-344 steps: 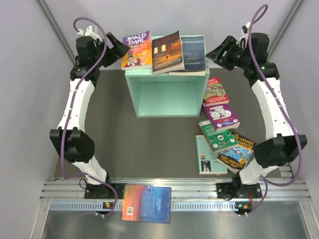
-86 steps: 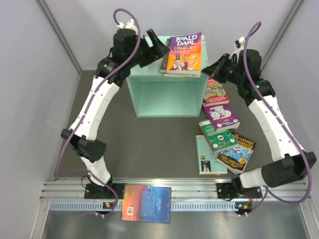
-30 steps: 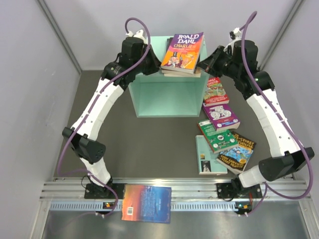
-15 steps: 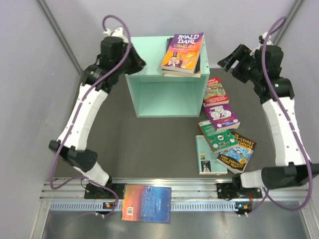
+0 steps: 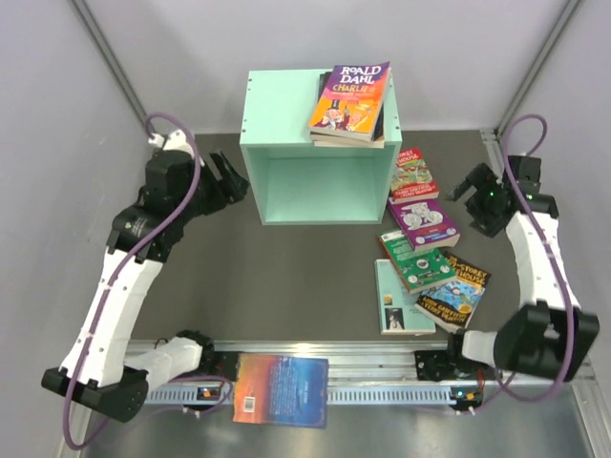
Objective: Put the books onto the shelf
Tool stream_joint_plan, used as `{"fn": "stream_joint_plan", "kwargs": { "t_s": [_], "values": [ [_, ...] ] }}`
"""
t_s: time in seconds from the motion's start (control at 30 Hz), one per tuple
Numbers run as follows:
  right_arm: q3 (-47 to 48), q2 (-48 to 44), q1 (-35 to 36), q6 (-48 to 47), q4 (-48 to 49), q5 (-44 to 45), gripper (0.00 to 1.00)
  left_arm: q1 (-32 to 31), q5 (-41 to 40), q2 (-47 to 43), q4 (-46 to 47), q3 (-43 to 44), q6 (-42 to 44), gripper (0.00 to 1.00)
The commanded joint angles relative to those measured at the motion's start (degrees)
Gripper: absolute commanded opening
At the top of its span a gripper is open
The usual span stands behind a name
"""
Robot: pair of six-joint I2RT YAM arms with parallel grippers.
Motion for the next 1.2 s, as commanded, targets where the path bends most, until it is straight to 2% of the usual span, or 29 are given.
{"fn": "stream_joint_plan", "kwargs": {
  "t_s": [0.0, 0.13, 0.33, 0.47, 0.77, 1.17],
  "values": [
    [-0.8, 4.9, -5.1, 2.5, 1.5, -5.5, 1.0, 0.0, 3.9, -1.9, 0.4, -6.5, -4.4, 0.8],
    [-1.5, 11.6, -10.9, 3.6, 6.9, -11.1, 1.0, 0.0, 4.7, -3.5, -0.6, -7.9, -4.7, 0.79],
    [-1.6, 20.1, -12.9, 1.5, 8.9, -13.1, 1.0, 0.0, 3.0, -5.3, -4.3, -7.6, -3.8, 0.78],
    [-5.8, 23.4, -12.9, 1.2, 10.7, -14.0, 1.0, 0.0, 2.1, -6.9, -5.0, -9.3, -4.2, 0.78],
    [-9.5, 26.0, -12.9, 0.1, 11.2, -14.6, 1.0, 0.0, 2.2, -5.9, -4.5, -10.9, -4.5, 0.78],
    [-20.6, 25.2, -11.6, 7.1, 26.5, -19.6, 1.0, 0.0, 3.0, -4.1, -4.0, -11.0, -3.1, 0.77]
  ]
}}
